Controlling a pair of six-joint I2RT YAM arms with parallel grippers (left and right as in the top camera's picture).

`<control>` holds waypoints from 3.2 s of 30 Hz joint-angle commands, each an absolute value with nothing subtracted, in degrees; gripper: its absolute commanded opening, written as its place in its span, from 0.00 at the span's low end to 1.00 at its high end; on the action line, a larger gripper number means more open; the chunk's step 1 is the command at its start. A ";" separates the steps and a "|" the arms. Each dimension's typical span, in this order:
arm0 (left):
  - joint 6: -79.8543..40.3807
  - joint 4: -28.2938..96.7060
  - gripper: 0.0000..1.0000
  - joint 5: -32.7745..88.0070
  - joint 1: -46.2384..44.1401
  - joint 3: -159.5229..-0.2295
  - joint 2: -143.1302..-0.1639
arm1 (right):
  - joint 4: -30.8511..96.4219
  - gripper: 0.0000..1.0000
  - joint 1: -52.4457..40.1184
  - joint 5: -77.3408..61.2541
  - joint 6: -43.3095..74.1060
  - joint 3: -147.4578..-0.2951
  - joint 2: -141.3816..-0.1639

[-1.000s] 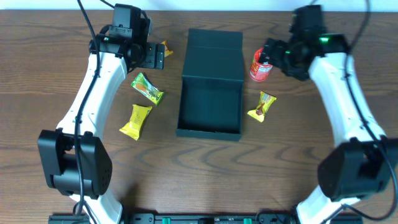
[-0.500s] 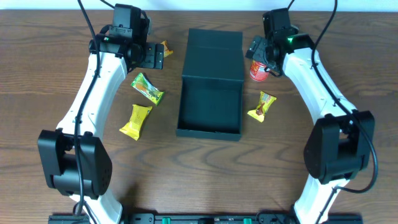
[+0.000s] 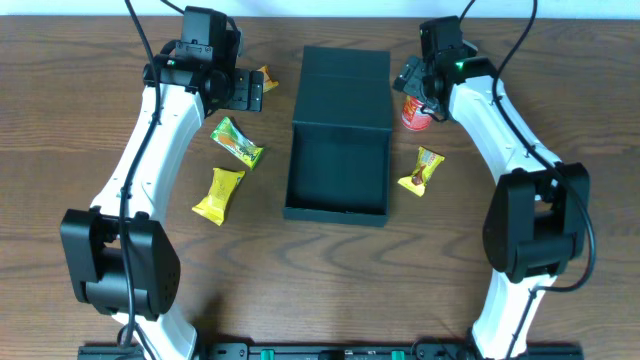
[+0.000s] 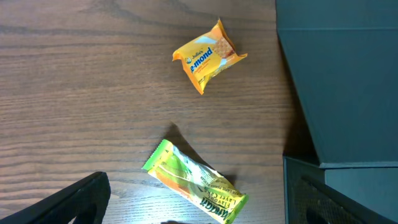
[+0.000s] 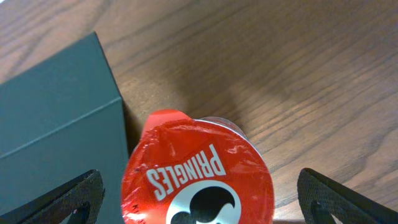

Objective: Pack container
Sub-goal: 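Grasp the red Pringles can with the right gripper and lift it, then carry the can over the box and lower it inside with the right gripper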

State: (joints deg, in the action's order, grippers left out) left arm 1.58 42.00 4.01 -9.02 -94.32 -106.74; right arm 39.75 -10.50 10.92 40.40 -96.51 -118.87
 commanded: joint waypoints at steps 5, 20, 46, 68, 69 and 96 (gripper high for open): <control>2.44 42.15 0.96 1.87 -8.93 -95.74 -106.76 | 39.64 0.94 -10.15 10.66 41.58 -97.45 -121.23; 2.44 41.76 0.95 0.86 -8.93 -95.74 -106.76 | 40.86 0.61 -10.15 6.59 41.52 -98.89 -121.30; 2.39 41.76 0.95 0.91 -8.93 -95.74 -106.76 | 71.81 0.58 -10.48 -32.99 38.33 -123.68 -121.01; 2.39 44.01 0.96 0.91 -8.93 -95.74 -106.76 | 84.42 0.60 -25.54 -24.23 38.89 -119.81 -121.21; 2.39 44.18 0.95 0.91 -8.93 -95.74 -106.76 | 84.40 0.59 -25.56 -24.23 39.55 -118.87 -121.25; 2.42 46.30 0.95 0.91 -8.93 -95.74 -106.76 | 51.16 0.50 -21.32 -33.41 66.24 -96.90 -121.23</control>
State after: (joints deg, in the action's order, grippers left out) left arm 1.61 46.11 1.28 -9.02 -94.32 -106.74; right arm 51.55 -22.83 -31.97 63.35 -97.01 -121.49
